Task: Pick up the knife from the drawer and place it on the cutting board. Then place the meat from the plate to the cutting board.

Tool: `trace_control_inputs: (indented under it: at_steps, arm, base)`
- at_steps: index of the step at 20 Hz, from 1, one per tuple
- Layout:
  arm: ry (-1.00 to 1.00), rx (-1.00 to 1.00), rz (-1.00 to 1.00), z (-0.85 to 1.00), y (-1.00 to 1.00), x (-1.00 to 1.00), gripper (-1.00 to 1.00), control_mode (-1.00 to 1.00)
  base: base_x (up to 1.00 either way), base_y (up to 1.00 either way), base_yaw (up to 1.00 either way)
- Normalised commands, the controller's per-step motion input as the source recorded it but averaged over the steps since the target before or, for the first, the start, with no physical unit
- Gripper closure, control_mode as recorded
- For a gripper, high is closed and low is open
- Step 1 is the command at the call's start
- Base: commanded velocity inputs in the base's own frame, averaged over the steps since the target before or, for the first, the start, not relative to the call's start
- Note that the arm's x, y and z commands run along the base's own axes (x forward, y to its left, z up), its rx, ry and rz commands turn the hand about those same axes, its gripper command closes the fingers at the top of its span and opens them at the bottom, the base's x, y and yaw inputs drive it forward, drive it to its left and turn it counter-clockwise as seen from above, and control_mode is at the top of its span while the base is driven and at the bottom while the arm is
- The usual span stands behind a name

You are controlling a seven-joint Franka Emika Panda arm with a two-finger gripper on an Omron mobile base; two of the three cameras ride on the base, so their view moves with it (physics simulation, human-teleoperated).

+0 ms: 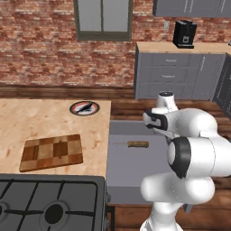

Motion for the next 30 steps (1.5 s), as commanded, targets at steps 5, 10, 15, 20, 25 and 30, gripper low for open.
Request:
trace_control_inputs:
  at_steps: [5,10,15,20,25,30]
  arm:
    - [0.00,0.04,-0.33,0.00,-0.07,0.03,-1.00,-1.00]
    - [0.00,0.11,-0.08,0.00,-0.15,0.00,-1.00,-1.00]
    - [0.00,0.00,0.00,0.00,0.00,0.09,-1.00,-1.00]
    - [0.00,-0.01,0.00,0.00,0.00,0.25,-1.00,-1.00]
    - [0.00,0.00,0.05,-0.06,0.00,0.16,-1.00,-1.00]
    - [0.00,0.00,0.04,-0.22,0.00,0.12,-1.00,-1.00]
  base:
    - [0.00,0.00,0.00]
    - [0.00,0.00,0.00]
    - [0.00,0.00,0.00]
    - [0.00,0.00,0.00]
    - [0.00,0.00,0.00]
    - [0.00,0.00,0.00]
